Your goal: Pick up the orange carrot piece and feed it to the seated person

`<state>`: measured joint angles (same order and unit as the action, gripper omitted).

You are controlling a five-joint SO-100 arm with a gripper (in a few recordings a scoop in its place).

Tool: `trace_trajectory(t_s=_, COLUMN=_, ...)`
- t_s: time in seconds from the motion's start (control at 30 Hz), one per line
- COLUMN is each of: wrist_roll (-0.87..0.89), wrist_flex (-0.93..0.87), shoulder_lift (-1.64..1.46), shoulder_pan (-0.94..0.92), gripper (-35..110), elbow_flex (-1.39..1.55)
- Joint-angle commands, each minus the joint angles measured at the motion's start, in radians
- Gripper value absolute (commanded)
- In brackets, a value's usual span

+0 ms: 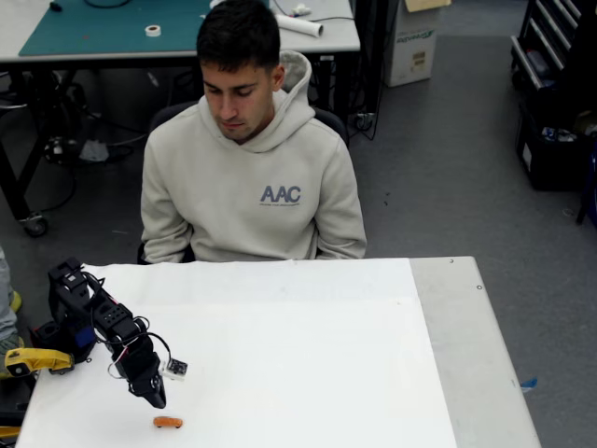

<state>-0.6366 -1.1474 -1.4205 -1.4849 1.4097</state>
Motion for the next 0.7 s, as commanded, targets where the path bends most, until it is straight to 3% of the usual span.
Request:
trace_trajectory(t_s=0.0, wrist_roll=-0.009, wrist_flex=-0.021, shoulder_lift=-0.04, shoulder_pan=-0.02, gripper=-3, elbow_flex=-0.063)
trace_trajectory(t_s=0.53, wrist_roll=-0.009, wrist_flex=-0.008, shoulder_lift=-0.043, shoulder_pan=0.052, gripper=-2, elbow_flex=0.075)
trace_trajectory(t_s=0.67, wrist_roll=-0.009, wrist_flex=-0.008, shoulder_lift=-0.043, shoulder_pan=0.054, gripper=5, elbow_flex=0.083)
